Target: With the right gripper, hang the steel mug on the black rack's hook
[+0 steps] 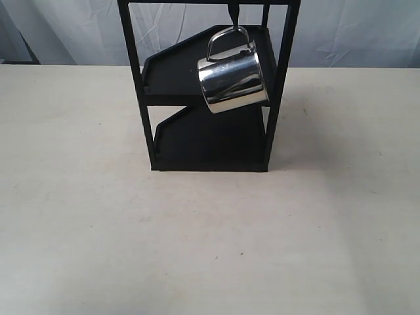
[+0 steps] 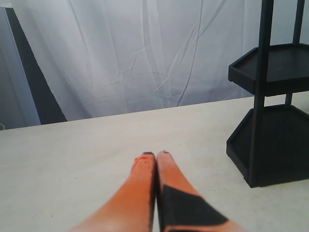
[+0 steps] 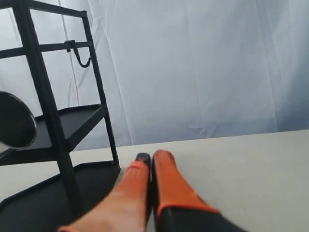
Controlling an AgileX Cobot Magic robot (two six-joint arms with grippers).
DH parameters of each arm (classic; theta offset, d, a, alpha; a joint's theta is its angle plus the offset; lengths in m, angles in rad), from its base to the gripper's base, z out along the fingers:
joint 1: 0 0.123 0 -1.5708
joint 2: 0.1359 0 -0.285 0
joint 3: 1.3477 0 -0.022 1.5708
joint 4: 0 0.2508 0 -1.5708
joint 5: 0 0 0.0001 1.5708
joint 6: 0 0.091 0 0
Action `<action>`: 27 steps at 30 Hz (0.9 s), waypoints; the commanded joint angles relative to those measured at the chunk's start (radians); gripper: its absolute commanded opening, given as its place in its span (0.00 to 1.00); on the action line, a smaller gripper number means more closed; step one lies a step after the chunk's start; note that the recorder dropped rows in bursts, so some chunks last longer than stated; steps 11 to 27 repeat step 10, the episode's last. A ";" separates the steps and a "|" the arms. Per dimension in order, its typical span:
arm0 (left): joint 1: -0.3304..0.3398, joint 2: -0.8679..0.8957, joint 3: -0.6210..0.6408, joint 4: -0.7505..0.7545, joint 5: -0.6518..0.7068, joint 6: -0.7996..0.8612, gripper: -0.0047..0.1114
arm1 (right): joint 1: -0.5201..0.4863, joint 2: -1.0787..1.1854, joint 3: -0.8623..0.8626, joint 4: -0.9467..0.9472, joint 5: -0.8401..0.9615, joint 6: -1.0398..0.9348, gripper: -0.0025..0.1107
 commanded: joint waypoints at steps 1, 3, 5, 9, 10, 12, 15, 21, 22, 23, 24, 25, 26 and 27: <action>-0.005 -0.005 0.000 0.001 -0.005 -0.002 0.05 | -0.002 -0.006 0.002 -0.057 0.024 -0.001 0.05; -0.005 -0.005 0.000 0.001 -0.005 -0.002 0.05 | -0.002 -0.003 0.002 -0.103 0.034 -0.001 0.05; -0.005 -0.005 0.000 0.001 -0.005 -0.002 0.05 | -0.002 0.017 0.002 -0.115 0.055 0.000 0.05; -0.005 -0.005 0.000 0.001 -0.005 -0.002 0.05 | -0.002 0.060 0.002 -0.115 0.064 0.001 0.05; -0.005 -0.005 0.000 0.001 -0.005 -0.002 0.05 | -0.002 0.071 0.002 -0.117 0.064 0.001 0.05; -0.005 -0.005 0.000 0.001 -0.005 -0.002 0.05 | -0.002 0.071 0.002 -0.117 0.064 0.001 0.05; -0.005 -0.005 0.000 0.001 -0.005 -0.002 0.05 | -0.002 0.071 0.002 -0.117 0.064 0.001 0.05; -0.005 -0.005 0.000 0.001 -0.005 -0.002 0.05 | -0.002 0.071 0.002 -0.117 0.064 0.001 0.05; -0.005 -0.005 0.000 0.001 -0.005 -0.002 0.05 | -0.002 0.071 0.002 -0.117 0.064 0.001 0.05; -0.005 -0.005 0.000 0.001 -0.005 -0.002 0.05 | -0.002 0.071 0.002 -0.117 0.064 0.001 0.05; -0.005 -0.005 0.000 0.001 -0.005 -0.002 0.05 | -0.002 0.071 0.002 -0.117 0.064 0.001 0.05; -0.005 -0.005 0.000 0.001 -0.005 -0.002 0.05 | -0.002 0.071 0.002 -0.117 0.064 0.001 0.05; -0.005 -0.005 0.000 0.001 -0.005 -0.002 0.05 | -0.002 0.071 0.002 -0.117 0.064 0.001 0.05; -0.005 -0.005 0.000 0.001 -0.005 -0.002 0.05 | -0.002 0.071 0.002 -0.117 0.064 0.001 0.05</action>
